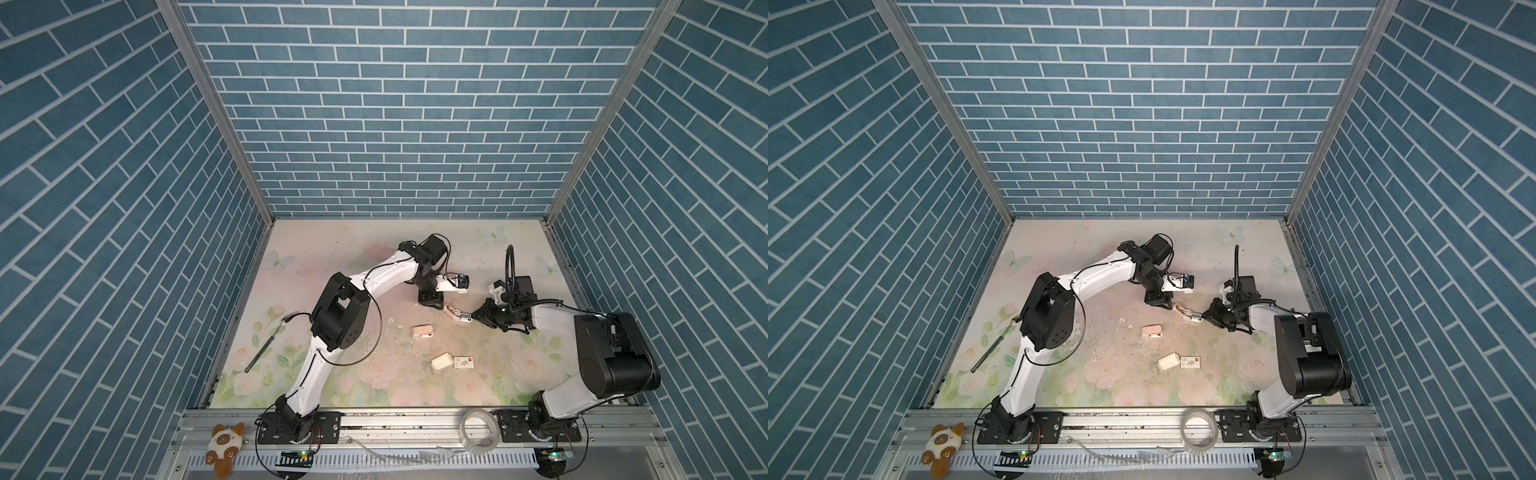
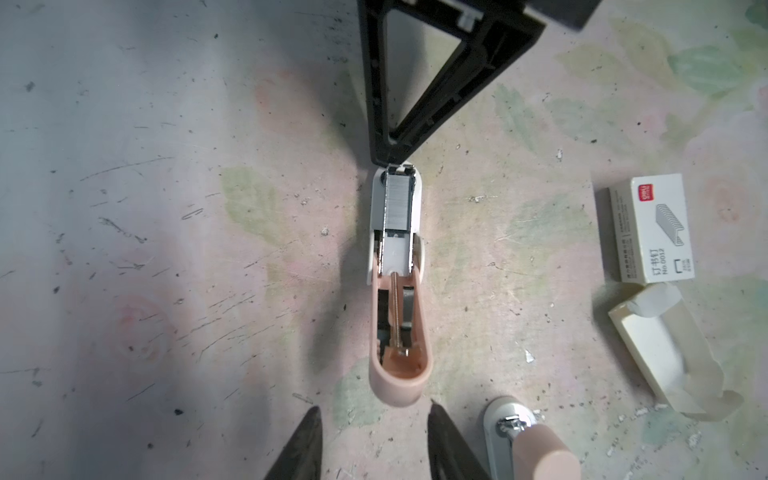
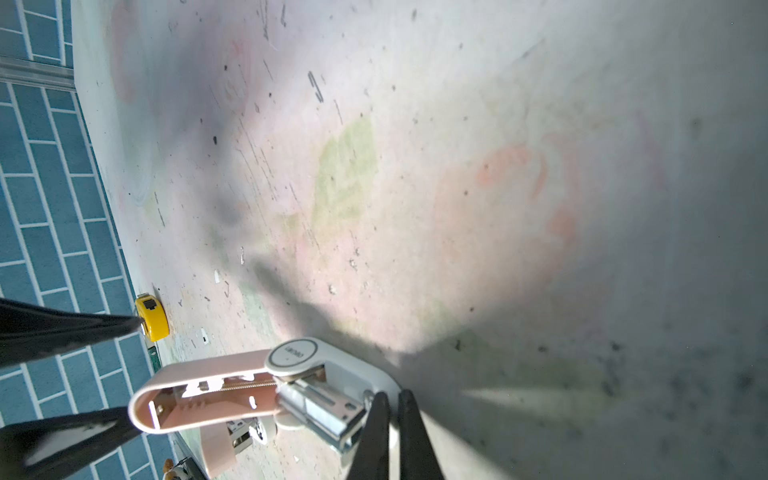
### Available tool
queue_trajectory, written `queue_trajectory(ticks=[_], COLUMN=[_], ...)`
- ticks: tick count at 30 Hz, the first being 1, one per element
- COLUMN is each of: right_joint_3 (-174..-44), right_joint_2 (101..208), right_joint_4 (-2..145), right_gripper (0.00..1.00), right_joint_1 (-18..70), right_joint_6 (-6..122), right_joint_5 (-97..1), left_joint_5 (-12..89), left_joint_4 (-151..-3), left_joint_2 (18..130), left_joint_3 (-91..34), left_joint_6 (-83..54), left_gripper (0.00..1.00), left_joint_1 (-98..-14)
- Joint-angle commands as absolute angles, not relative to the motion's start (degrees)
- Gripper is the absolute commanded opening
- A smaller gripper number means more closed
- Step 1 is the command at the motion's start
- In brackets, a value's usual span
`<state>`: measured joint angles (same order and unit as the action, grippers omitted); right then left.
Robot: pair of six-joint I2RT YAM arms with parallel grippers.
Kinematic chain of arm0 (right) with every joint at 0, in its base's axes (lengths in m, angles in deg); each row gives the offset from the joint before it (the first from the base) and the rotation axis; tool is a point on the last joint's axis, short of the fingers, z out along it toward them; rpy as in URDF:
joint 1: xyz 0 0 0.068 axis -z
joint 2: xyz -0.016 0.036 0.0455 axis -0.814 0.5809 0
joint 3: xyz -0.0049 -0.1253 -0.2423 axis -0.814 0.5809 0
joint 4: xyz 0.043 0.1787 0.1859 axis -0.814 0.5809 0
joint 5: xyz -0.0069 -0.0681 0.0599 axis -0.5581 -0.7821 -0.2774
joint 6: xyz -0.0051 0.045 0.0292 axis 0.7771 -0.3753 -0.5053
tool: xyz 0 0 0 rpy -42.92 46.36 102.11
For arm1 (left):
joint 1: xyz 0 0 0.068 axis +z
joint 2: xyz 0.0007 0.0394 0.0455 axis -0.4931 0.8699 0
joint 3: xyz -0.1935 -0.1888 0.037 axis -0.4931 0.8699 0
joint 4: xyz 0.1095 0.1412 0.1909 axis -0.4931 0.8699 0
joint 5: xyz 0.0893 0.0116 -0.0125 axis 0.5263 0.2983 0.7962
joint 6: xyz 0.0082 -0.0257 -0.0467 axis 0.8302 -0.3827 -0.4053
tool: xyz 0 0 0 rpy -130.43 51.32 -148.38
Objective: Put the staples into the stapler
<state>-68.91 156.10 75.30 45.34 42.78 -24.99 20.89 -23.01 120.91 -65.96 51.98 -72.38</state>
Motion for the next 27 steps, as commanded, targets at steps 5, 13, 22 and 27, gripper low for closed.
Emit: queue_trajectory(ticks=[5,13,22,27], right_joint_3=[-67.77,-67.66,-67.51,-67.02], right_joint_2=[156.09,157.06,157.13,156.74], right_joint_4=[78.08,77.43,77.36,76.43], right_gripper=[0.08,0.07,0.07,0.07], right_joint_1=[45.26,45.30,45.34,45.28], right_joint_6=[44.10,44.11,43.86,42.65], right_joint_5=[-25.13,-24.78,-25.00,-25.48], left_joint_5=[19.94,18.96,18.85,19.02], left_joint_4=[-20.69,-20.17,-20.10,-20.03], left_joint_2=[123.26,122.57,122.55,123.25], left_joint_3=[-68.68,-68.76,-69.82,-71.08], left_joint_6=[52.85,52.60,52.37,51.96], left_gripper=[0.34,0.23,0.23,0.24], left_joint_1=[-73.13,-74.19,-75.77,-76.81])
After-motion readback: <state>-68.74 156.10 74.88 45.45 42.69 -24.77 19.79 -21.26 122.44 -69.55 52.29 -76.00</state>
